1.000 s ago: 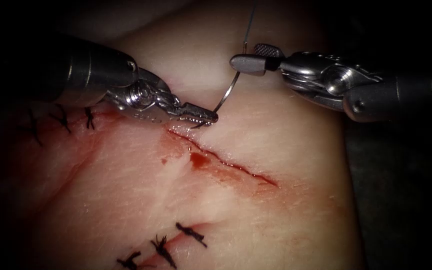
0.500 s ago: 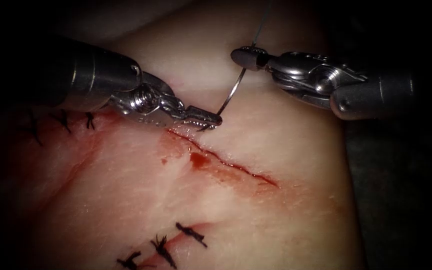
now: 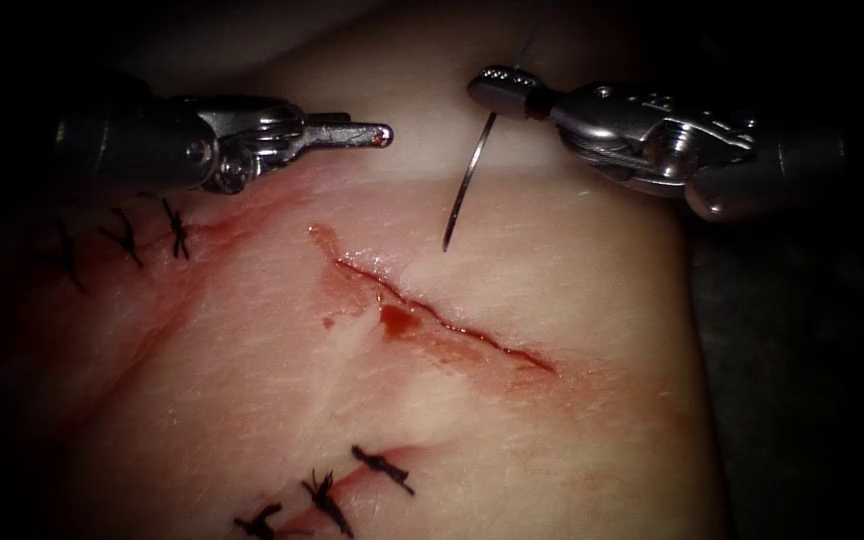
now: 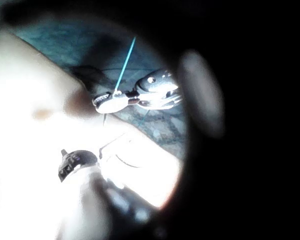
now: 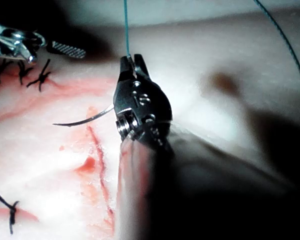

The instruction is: Wound Closure

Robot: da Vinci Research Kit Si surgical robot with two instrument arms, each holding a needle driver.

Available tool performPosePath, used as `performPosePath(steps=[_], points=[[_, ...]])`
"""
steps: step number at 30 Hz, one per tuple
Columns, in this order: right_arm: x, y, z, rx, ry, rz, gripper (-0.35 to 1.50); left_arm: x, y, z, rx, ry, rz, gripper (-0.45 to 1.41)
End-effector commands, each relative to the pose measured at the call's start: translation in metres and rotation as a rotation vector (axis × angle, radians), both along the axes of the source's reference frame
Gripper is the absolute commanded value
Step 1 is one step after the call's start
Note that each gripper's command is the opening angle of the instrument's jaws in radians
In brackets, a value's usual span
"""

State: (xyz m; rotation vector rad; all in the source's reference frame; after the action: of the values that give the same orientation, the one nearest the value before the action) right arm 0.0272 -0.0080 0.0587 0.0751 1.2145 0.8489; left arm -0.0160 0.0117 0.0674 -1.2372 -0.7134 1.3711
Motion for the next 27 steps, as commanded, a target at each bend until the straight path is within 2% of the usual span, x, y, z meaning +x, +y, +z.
performPosePath(steps=[1,3,4,5,6,7,8,9,10,11,15,19,23,27], points=[[0.0014,-0.0009,0.0008,-0.060,-0.003,-0.010,-0.35,0.0003,-0.0003,0.0010,-0.093,0.036,0.047,1.30],[0.0017,-0.0011,0.0007,-0.121,-0.031,-0.033,-0.35,0.0009,-0.0008,0.0019,-0.157,0.049,0.123,1.21],[0.0019,-0.0011,0.0006,-0.130,-0.037,-0.036,-0.35,0.0011,-0.0012,0.0023,-0.169,0.043,0.165,1.11],[0.0023,-0.0014,0.0005,-0.175,-0.048,-0.049,-0.35,0.0013,-0.0023,0.0032,-0.165,0.023,0.265,0.86],[0.0023,-0.0014,0.0005,-0.175,-0.048,-0.049,-0.35,0.0013,-0.0023,0.0032,-0.165,0.023,0.265,0.86],[0.0026,-0.0021,0.0005,-0.245,-0.042,-0.039,-0.35,0.0015,-0.0038,0.0040,-0.155,-0.015,0.382,0.57],[0.0027,-0.0025,0.0005,-0.302,-0.048,-0.029,-0.35,0.0015,-0.0045,0.0042,-0.128,-0.035,0.427,0.46],[0.0027,-0.0029,0.0005,-0.375,-0.060,-0.021,-0.35,0.0014,-0.0051,0.0045,-0.050,-0.048,0.460,-0.05],[0.0028,-0.0032,0.0004,-0.426,-0.085,-0.018,-0.35,0.0012,-0.0057,0.0047,-0.026,-0.041,0.491,-0.42],[0.0031,-0.0035,0.0002,-0.493,-0.132,-0.019,-0.35,0.0010,-0.0063,0.0048,-0.030,-0.019,0.517,-0.45],[0.0035,-0.0043,-0.0008,-0.626,-0.214,-0.065,-0.35,0.0001,-0.0075,0.0045,-0.030,0.033,0.604,-0.45],[0.0040,-0.0051,-0.0016,-0.741,-0.282,-0.109,-0.35,-0.0007,-0.0085,0.0037,-0.033,0.055,0.647,-0.45],[0.0045,-0.0056,-0.0020,-0.806,-0.331,-0.132,-0.35,-0.0014,-0.0094,0.0037,-0.032,0.094,0.687,-0.45],[0.0051,-0.0059,-0.0028,-0.824,-0.401,-0.151,-0.35,-0.0018,-0.0104,0.0049,-0.042,0.166,0.717,-0.45]])
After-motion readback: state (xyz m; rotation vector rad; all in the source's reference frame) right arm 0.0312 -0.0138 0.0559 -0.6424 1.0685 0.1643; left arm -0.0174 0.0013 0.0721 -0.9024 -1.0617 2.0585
